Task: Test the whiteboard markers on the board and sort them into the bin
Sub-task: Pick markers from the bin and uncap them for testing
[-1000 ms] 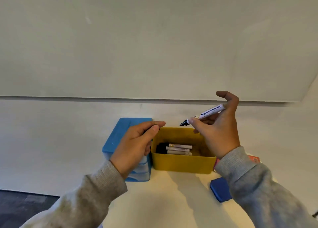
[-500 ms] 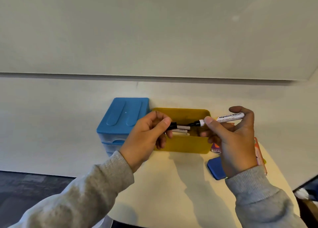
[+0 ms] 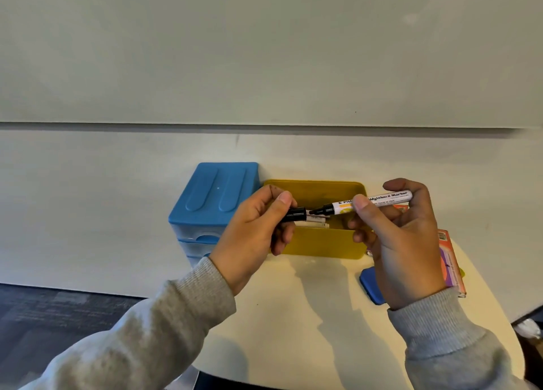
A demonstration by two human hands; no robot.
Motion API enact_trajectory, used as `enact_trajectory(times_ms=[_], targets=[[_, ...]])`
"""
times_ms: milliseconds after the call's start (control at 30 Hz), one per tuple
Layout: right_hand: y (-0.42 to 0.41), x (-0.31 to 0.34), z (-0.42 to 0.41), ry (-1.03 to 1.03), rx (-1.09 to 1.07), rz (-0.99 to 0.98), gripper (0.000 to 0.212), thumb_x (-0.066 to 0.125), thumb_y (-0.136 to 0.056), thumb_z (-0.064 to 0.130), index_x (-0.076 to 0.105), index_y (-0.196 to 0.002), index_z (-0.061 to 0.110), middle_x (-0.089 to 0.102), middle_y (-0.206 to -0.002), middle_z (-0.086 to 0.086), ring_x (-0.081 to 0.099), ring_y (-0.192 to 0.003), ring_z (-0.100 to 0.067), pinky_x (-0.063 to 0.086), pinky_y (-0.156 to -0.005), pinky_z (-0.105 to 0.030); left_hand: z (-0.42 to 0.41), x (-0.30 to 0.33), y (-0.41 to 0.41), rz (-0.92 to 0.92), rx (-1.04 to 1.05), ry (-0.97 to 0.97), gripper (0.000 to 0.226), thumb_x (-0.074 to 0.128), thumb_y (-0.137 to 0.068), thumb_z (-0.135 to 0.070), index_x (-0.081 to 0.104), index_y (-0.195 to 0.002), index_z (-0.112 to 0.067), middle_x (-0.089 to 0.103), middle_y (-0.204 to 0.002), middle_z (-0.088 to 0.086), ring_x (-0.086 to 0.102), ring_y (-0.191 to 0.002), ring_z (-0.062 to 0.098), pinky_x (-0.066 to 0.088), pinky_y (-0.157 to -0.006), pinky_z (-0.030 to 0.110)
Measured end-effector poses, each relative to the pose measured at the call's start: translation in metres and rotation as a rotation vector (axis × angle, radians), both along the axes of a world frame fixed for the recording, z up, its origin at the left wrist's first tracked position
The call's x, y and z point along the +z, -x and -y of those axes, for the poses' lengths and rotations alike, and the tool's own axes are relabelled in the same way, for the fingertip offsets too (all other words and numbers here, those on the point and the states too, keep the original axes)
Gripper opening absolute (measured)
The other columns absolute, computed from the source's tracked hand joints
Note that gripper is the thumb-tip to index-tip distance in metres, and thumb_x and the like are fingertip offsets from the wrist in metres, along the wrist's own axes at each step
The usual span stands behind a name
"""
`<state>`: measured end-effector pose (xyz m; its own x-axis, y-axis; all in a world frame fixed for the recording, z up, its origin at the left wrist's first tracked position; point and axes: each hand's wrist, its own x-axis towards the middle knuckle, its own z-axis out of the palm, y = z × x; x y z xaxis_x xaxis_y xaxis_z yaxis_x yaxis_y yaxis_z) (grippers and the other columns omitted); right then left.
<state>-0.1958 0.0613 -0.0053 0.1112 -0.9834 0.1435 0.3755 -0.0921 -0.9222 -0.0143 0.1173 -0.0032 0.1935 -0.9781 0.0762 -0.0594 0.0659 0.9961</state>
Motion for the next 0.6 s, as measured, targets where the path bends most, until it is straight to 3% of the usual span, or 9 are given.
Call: enact_trajectory(times_ms=[167, 333, 600], targets=[[-0.005, -0.002, -0.002, 0.000, 0.026, -0.015, 0.041, 0.072, -0.080, 0.014, 0.052, -0.116, 0.013, 0.074, -0.079, -0.008, 0.071, -0.070, -0.023, 0.055, -0.054, -0.027, 0.000, 0.002, 0.001, 0.024, 0.005, 0.023, 0.022, 0.047, -0.103, -0.029, 0.057, -0.103, -0.009, 0.056, -0.066, 0.002, 0.046, -0.053, 0.015, 0.042, -0.052, 0.026], [-0.002, -0.006, 0.001, -0.024, 0.075, 0.002, 0.024, 0.069, -0.082, 0.013, 0.063, -0.106, 0.008, 0.075, -0.092, -0.013, 0.073, -0.081, -0.025, 0.059, -0.062, -0.025, 0.001, 0.002, 0.001, -0.020, 0.005, 0.037, 0.012, 0.056, -0.099, -0.021, 0.059, -0.105, -0.011, 0.061, -0.073, 0.003, 0.051, -0.057, 0.013, 0.046, -0.052, 0.023], [0.010, -0.011, 0.009, 0.045, 0.177, -0.045, 0.031, 0.068, -0.074, 0.007, 0.069, -0.104, -0.004, 0.072, -0.096, -0.022, 0.071, -0.084, -0.027, 0.061, -0.074, -0.027, -0.001, 0.007, -0.005, 0.078, -0.004, 0.082, 0.020, 0.063, -0.093, -0.010, 0.066, -0.113, -0.010, 0.076, -0.093, 0.007, 0.066, -0.070, 0.014, 0.055, -0.064, 0.023]])
